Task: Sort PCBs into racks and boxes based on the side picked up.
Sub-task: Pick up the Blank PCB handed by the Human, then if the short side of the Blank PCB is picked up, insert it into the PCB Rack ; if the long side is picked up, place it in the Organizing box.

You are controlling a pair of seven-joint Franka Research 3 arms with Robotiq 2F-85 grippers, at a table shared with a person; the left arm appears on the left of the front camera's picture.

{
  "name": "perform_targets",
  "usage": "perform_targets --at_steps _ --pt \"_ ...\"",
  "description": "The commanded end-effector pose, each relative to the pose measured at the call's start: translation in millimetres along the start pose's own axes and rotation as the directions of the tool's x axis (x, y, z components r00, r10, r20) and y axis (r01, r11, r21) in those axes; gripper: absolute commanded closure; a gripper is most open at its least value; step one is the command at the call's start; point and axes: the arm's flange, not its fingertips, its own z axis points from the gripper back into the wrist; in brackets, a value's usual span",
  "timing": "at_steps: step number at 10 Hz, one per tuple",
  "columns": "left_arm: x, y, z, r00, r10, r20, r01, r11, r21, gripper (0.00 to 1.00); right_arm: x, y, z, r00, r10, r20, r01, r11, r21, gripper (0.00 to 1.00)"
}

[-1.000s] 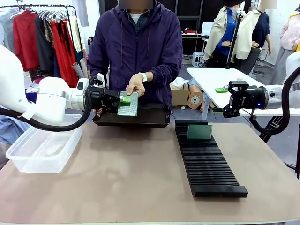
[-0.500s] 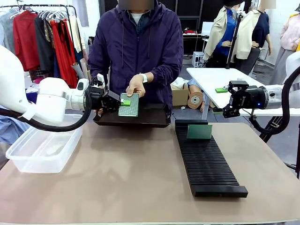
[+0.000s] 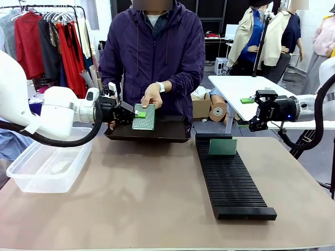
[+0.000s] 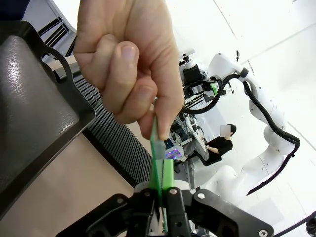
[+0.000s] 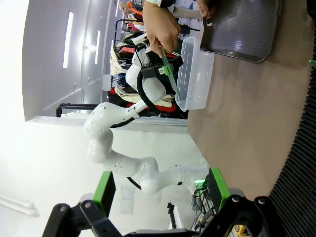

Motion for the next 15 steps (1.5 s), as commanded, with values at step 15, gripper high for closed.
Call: perform_targets --at_steps 15 --pt "0.3 -0.3 0.0 1.000 -0.002 -0.002 0.002 1.000 0.001 1.00 -0.1 1.0 0.4 1.000 0.008 0.004 -0.008 1.000 -0.004 0.00"
